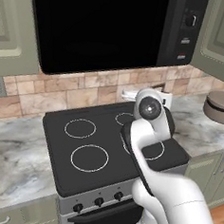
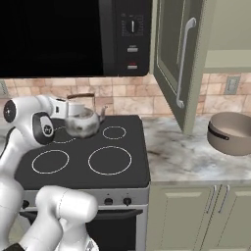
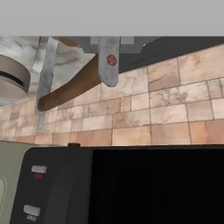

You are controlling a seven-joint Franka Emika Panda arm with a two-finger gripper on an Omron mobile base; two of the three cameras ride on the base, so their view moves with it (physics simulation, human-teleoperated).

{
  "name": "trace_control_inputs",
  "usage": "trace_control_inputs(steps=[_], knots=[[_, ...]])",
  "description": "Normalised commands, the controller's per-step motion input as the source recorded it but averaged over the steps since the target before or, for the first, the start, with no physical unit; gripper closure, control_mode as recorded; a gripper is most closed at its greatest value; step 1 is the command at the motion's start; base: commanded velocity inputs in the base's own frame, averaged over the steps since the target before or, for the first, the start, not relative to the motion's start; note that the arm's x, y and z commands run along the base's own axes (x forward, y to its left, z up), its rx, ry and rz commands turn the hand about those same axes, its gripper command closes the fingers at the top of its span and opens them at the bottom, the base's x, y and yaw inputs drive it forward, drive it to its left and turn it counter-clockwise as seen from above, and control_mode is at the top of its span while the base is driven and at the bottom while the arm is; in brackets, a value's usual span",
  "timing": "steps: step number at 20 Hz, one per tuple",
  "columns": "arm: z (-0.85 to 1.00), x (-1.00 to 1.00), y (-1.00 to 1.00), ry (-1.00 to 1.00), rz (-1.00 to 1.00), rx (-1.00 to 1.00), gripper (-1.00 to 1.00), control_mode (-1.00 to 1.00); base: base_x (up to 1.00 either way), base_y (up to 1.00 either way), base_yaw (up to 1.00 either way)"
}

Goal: Pick the kettle from the cabinet and place it on a stove burner. Then pick the pot from the counter and place it on another stove burner. Finally, turn both burners on.

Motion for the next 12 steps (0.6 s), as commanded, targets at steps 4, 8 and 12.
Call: trace_control_inputs(steps=[4,8,12], knots=[[-0.23,0.23,-0.03,0.04,0.00,0.00,1.00,-1.00,0.00,0.00,0.00],[-0.11,0.20,-0.01,0.00,0.00,0.00,1.00,-1.00,0.00,0.00,0.00],[-0.16,0.27,0.00,0.00,0.00,0.00,1.00,-1.00,0.00,0.00,0.00]])
